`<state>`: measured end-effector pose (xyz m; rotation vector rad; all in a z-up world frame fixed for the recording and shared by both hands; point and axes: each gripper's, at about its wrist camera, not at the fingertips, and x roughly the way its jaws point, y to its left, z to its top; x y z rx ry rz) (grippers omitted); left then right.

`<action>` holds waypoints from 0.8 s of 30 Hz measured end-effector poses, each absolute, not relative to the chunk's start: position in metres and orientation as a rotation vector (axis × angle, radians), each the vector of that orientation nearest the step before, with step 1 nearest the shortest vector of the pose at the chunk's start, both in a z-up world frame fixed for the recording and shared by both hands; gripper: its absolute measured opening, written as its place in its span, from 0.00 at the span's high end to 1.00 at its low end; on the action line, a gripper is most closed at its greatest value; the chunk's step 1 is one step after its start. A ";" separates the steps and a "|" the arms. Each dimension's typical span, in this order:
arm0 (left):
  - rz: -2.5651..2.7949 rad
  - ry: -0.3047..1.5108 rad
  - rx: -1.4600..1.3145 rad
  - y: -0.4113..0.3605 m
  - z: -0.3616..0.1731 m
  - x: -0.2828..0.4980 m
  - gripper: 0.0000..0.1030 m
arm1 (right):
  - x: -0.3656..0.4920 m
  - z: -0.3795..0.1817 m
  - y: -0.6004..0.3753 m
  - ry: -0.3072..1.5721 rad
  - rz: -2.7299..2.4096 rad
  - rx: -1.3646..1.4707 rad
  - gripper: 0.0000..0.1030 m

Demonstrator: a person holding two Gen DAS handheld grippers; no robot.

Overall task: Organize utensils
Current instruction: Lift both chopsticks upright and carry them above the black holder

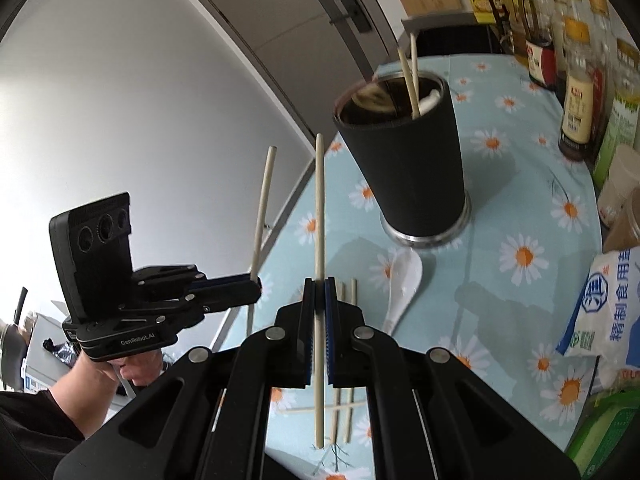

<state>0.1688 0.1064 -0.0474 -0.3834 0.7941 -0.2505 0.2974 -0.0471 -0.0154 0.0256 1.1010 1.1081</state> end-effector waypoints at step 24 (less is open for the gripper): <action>-0.244 0.589 -0.516 0.136 0.007 0.207 0.96 | 0.324 0.048 -0.041 0.825 1.185 0.215 0.95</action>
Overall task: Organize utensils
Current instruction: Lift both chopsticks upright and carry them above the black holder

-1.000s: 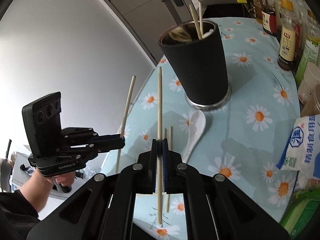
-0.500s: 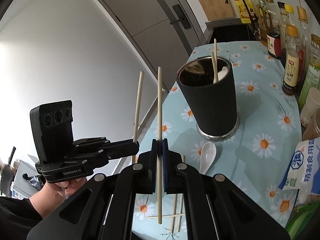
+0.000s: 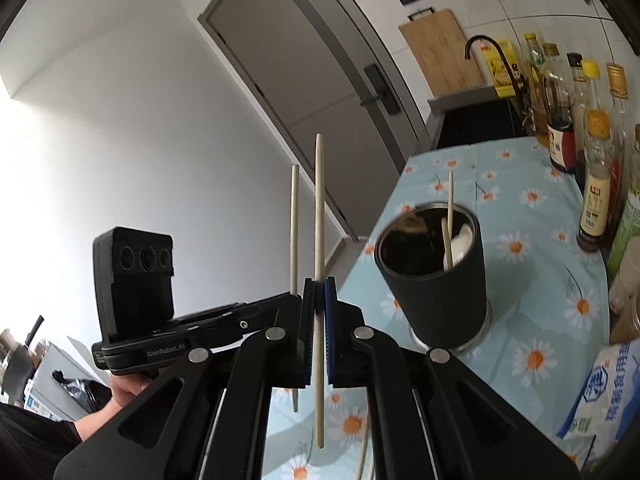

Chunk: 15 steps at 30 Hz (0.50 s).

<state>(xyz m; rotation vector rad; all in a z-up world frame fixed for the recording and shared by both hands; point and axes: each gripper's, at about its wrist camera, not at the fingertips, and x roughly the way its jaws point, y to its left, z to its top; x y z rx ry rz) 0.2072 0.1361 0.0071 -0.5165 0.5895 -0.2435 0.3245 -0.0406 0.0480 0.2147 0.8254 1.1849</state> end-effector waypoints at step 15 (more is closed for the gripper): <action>-0.242 0.460 -0.496 0.156 0.035 0.245 0.96 | 0.369 0.074 -0.035 0.668 1.134 0.345 0.95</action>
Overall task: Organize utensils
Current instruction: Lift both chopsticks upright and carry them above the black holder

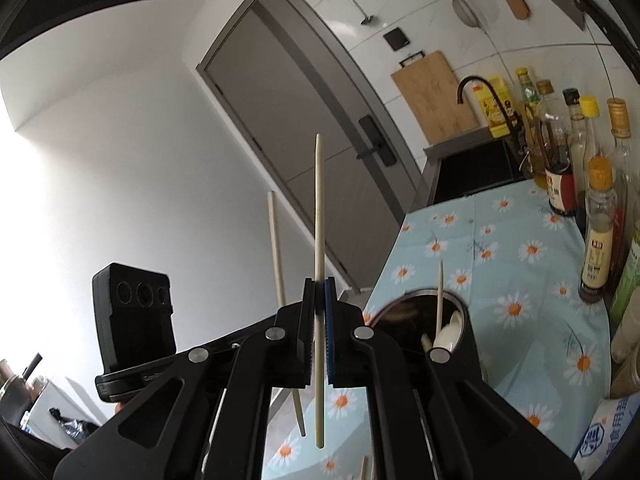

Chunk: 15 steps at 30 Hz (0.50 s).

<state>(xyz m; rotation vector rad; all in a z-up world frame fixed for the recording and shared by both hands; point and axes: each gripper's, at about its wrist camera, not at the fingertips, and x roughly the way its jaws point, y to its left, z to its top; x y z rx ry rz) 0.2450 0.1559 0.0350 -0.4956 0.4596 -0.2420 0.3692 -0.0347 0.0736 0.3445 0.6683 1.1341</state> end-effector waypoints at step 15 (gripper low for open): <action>-0.165 0.308 -0.364 0.163 0.042 0.281 0.96 | 0.366 0.072 -0.010 0.358 0.842 0.223 0.95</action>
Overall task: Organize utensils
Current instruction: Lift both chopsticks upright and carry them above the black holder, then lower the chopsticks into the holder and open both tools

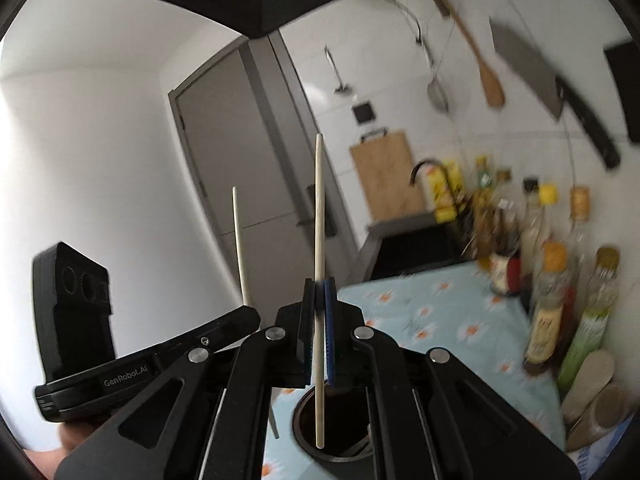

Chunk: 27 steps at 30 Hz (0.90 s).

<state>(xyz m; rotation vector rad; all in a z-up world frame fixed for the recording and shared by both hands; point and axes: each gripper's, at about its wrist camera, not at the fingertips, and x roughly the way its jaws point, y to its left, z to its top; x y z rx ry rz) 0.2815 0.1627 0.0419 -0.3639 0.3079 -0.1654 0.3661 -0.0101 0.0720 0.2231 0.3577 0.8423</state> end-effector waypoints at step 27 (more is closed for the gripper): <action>-0.082 0.257 -0.216 0.154 -0.014 0.294 0.96 | 0.354 0.016 0.030 0.208 0.626 0.030 0.95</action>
